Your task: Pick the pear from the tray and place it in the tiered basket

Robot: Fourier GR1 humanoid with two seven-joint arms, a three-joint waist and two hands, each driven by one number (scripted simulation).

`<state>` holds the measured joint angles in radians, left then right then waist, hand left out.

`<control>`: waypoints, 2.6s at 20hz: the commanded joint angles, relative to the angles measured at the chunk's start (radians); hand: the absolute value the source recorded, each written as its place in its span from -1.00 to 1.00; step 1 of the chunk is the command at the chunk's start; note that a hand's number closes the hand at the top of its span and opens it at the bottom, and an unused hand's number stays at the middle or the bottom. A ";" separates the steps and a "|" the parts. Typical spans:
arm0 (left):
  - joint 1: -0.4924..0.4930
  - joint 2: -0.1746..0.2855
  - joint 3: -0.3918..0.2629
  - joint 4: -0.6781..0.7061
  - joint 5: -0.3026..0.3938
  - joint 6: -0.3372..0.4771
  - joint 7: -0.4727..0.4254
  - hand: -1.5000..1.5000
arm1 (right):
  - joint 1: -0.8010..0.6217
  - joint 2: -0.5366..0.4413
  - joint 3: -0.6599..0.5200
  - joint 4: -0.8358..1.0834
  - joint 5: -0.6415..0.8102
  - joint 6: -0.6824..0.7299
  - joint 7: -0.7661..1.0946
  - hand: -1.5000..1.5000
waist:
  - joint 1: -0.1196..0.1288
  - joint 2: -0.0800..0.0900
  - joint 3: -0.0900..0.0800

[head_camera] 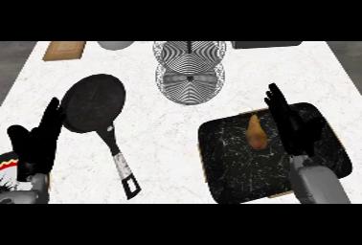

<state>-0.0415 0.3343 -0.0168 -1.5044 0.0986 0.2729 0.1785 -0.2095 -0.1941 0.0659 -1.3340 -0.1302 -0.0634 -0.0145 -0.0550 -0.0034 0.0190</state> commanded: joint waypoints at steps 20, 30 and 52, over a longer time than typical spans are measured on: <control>-0.052 -0.018 -0.053 -0.042 0.108 -0.215 0.022 0.00 | -0.418 -0.227 0.234 0.075 0.603 -0.104 0.874 -1.00 | 0.058 -0.003 -0.025; -0.031 -0.016 -0.042 -0.042 0.117 -0.241 -0.014 0.00 | -0.578 -0.205 0.289 0.138 0.273 0.572 1.198 -1.00 | 0.072 -0.002 -0.023; -0.040 -0.015 0.017 -0.033 0.129 -0.283 0.016 0.00 | -0.417 -0.136 0.396 0.232 0.443 0.420 1.198 -1.00 | 0.051 0.001 -0.019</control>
<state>-0.0781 0.3083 -0.0227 -1.5434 0.2083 0.0190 0.1939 -0.6929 -0.3231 0.4436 -1.0784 0.2706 0.3511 1.0881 -0.0031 -0.0023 -0.0007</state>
